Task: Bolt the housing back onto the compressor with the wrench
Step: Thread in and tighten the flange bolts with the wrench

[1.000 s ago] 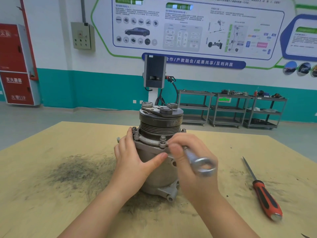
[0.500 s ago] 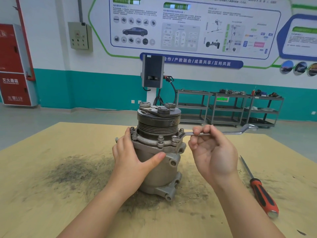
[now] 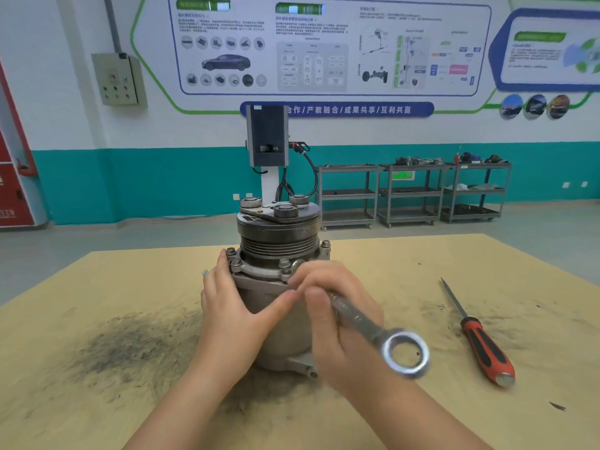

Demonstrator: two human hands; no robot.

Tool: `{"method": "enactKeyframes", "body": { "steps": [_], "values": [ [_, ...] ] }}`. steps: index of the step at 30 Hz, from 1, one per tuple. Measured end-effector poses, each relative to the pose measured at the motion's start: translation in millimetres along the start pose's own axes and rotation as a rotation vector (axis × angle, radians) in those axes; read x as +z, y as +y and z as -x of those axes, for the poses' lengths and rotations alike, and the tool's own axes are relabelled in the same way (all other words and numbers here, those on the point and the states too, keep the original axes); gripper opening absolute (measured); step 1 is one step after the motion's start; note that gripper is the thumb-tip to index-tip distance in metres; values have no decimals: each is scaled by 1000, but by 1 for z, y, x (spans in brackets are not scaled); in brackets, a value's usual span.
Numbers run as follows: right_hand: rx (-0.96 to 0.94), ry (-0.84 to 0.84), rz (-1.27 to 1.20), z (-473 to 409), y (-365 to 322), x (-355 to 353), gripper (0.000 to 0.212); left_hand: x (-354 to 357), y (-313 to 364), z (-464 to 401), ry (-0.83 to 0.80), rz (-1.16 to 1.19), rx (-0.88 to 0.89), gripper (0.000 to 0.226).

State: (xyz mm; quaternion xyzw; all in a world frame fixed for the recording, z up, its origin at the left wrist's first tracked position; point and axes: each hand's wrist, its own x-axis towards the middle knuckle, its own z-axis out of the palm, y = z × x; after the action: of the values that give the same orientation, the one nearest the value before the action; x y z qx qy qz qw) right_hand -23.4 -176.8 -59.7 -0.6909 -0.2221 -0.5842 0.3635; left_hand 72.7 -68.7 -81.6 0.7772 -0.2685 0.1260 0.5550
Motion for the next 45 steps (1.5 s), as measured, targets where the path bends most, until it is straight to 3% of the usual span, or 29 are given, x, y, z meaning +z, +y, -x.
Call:
{"method": "enactKeyframes", "body": {
  "steps": [3, 5, 8, 11, 17, 19, 21, 25, 28, 32, 36, 45],
  "values": [
    [262, 273, -263, -16, -4, -10, 31, -2, 0, 1, -2, 0, 5, 133],
    [429, 371, -377, -24, -2, -16, 38, -2, 0, 1, -5, 5, 1, 132],
    [563, 376, -551, -29, 2, -22, 45, -2, -1, 1, -10, 2, -6, 131],
    [626, 354, -694, -31, 7, -24, 34, -2, -2, 0, -7, 0, 0, 132],
    [731, 330, -723, -37, 12, -33, 32, -4, 2, -1, -14, 13, 3, 132],
    [671, 363, -626, -30, 11, -27, 34, -4, 3, 0, -16, 11, -3, 132],
    [496, 349, -416, -18, 9, -16, 35, -3, 2, 1, -9, 6, -4, 133],
    [76, 137, 34, -2, 4, 2, 27, -2, 1, -1, 3, -9, -9, 140],
    [-10, 70, 207, 1, 0, 6, 25, -2, 2, -1, -2, -18, -29, 145],
    [250, 276, -95, -13, -4, -5, 25, -2, -1, 0, 0, 1, -13, 131],
    [508, 486, -457, -31, 2, -26, 29, -2, 0, -1, -13, 8, -13, 132],
    [861, 331, -836, -39, 22, -40, 31, -3, 3, 1, -22, 4, -13, 133]
  ]
}}
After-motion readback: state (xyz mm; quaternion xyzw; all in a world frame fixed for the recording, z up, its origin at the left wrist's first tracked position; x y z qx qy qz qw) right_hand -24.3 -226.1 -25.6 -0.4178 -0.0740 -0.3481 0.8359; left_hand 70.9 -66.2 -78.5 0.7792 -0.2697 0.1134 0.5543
